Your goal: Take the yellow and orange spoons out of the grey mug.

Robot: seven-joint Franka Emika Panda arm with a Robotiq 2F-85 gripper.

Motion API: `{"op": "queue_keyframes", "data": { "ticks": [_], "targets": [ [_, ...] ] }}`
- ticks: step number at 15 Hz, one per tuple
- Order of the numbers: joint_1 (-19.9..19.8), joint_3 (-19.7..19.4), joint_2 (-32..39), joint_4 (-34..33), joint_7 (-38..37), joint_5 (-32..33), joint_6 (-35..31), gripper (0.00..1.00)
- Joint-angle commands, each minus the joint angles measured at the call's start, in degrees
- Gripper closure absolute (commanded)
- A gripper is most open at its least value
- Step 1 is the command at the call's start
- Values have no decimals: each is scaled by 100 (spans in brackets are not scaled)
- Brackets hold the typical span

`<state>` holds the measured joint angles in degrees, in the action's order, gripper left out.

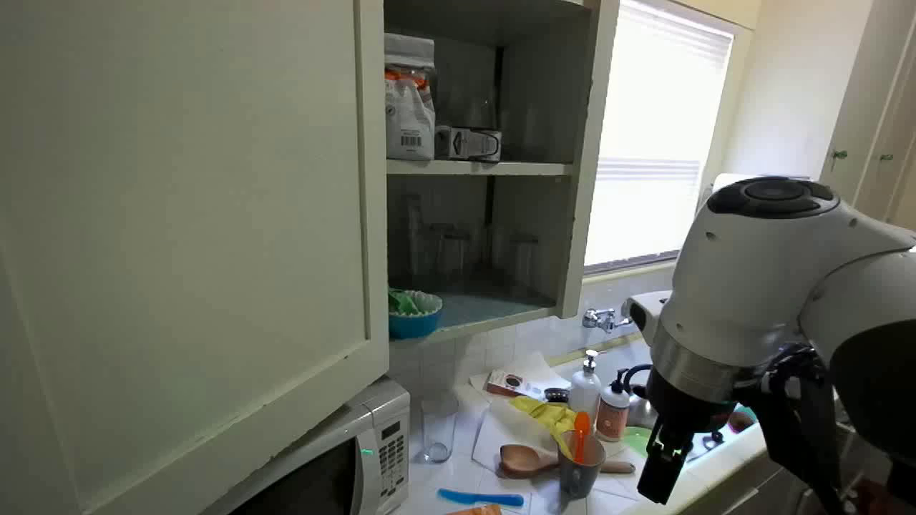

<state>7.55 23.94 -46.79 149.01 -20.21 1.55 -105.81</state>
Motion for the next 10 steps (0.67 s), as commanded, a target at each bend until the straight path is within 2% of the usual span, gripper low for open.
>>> {"op": "queue_keyframes", "data": {
  "ticks": [1,5,8,10],
  "targets": [
    [107,-85,39,-11,-70,74,11,0],
    [107,-85,39,-11,-70,74,11,0],
    [-515,61,425,-51,-899,358,-303,0],
    [-901,-24,733,-1,-1246,617,-637,0]
  ]
}}
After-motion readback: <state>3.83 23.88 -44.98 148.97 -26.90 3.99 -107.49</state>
